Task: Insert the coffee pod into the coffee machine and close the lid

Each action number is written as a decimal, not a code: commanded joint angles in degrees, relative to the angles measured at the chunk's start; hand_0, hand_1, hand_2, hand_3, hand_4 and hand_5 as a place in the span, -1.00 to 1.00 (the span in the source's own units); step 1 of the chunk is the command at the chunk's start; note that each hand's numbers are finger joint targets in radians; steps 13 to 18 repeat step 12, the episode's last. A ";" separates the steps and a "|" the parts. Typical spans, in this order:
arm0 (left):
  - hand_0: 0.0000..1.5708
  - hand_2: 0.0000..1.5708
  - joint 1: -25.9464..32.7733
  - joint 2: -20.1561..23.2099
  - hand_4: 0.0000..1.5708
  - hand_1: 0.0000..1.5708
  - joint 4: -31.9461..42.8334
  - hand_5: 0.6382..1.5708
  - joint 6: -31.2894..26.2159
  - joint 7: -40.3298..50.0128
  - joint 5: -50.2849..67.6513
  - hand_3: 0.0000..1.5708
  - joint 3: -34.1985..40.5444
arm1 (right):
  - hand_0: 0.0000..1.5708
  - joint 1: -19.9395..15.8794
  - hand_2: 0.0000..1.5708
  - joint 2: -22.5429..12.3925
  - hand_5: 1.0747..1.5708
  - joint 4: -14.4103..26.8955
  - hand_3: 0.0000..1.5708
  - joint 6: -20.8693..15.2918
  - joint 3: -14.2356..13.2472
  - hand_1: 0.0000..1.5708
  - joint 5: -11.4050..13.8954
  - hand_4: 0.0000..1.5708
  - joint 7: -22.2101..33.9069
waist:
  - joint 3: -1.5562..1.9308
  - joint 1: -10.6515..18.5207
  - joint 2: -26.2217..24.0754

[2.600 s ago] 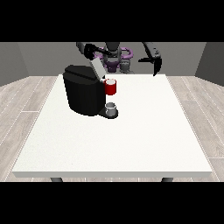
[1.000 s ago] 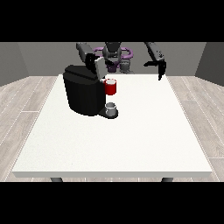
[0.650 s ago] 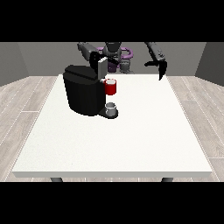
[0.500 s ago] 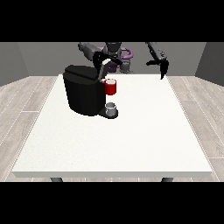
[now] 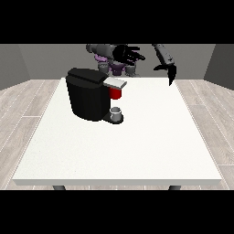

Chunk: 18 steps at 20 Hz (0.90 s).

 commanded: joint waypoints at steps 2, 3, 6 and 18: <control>-1.00 -1.00 0.12 -0.82 -0.57 -1.00 0.95 1.00 0.41 0.10 -0.18 -1.00 -0.68 | -1.00 3.87 -1.00 1.27 1.00 0.98 -1.00 -0.78 5.89 -1.00 -2.87 -0.50 -3.50 | -0.04 0.45 -1.34; -1.00 -1.00 1.73 -1.21 -0.55 -1.00 0.58 1.00 1.08 -3.17 -1.61 -1.00 -1.54 | -1.00 2.22 -1.00 1.28 1.00 1.60 -1.00 0.96 3.98 -1.00 -2.83 -0.45 -5.57 | -0.04 0.76 0.29; -1.00 -1.00 -0.06 -0.64 -0.53 -1.00 2.39 1.00 0.61 -2.74 -0.36 -1.00 -0.41 | -1.00 6.06 -1.00 1.30 1.00 0.62 -1.00 0.99 10.43 -1.00 -3.79 -0.38 -6.90 | -0.05 -0.92 -1.33; -1.00 -1.00 0.32 -1.87 -0.79 -1.00 5.16 1.00 0.99 -3.90 -1.57 -1.00 -1.58 | -1.00 14.12 -1.00 1.32 1.00 -5.55 -1.00 3.22 22.52 -1.00 -12.89 -0.41 -10.21 | -0.05 0.05 -2.60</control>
